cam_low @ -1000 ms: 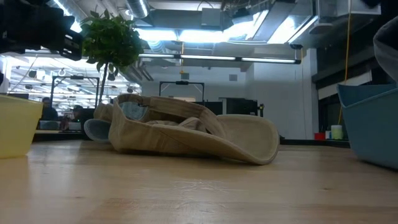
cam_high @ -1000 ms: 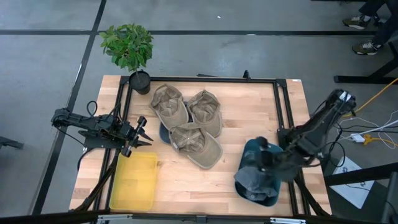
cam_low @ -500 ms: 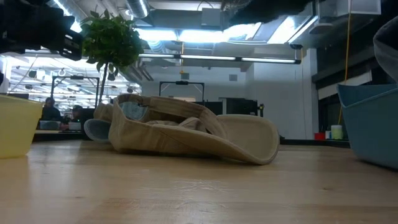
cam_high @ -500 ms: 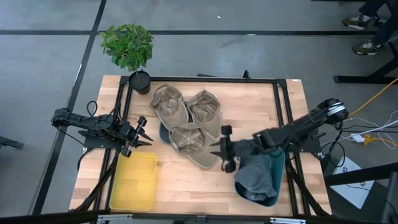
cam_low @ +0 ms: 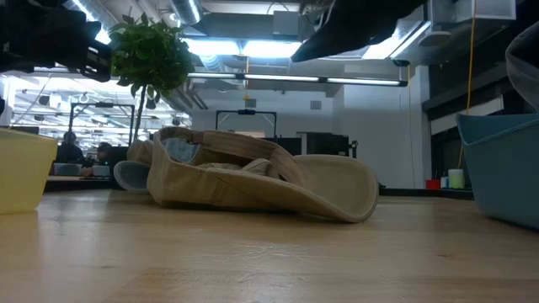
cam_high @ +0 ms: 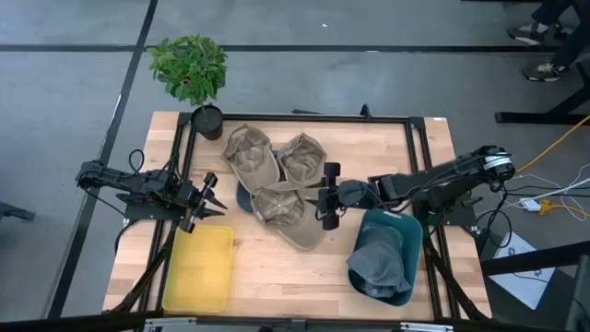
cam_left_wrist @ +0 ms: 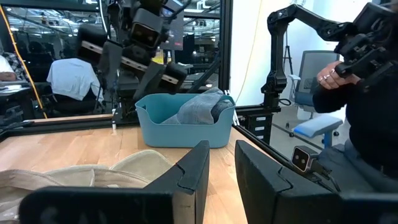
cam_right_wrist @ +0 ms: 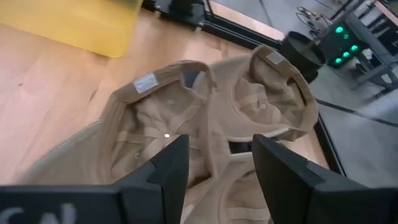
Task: Pick & Place hat
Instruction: Put the bottom brown cap into the yellow bin
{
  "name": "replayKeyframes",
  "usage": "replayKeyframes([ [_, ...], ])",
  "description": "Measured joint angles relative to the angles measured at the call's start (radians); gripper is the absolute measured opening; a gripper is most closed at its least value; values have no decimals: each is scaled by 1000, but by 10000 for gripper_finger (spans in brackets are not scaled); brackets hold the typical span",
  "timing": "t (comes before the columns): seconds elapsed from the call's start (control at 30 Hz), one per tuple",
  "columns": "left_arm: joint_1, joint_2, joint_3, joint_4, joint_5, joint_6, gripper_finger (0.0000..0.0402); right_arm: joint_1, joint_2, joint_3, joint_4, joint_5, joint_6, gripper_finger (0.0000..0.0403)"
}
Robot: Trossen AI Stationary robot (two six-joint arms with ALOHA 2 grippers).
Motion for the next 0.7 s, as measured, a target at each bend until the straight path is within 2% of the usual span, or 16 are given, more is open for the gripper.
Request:
replayKeyframes([
  [0.13,0,0,0,0,0,0,72,-39,0,0,-1,-63,19,175],
  [0.3,0,0,0,4,-5,-4,72,-86,0,0,-14,-163,123,175],
  [0.47,0,0,0,21,-5,-116,72,-116,0,0,-23,-163,195,175],
  [0.7,0,1,0,57,-13,-136,72,-137,0,0,-23,-163,260,175],
])
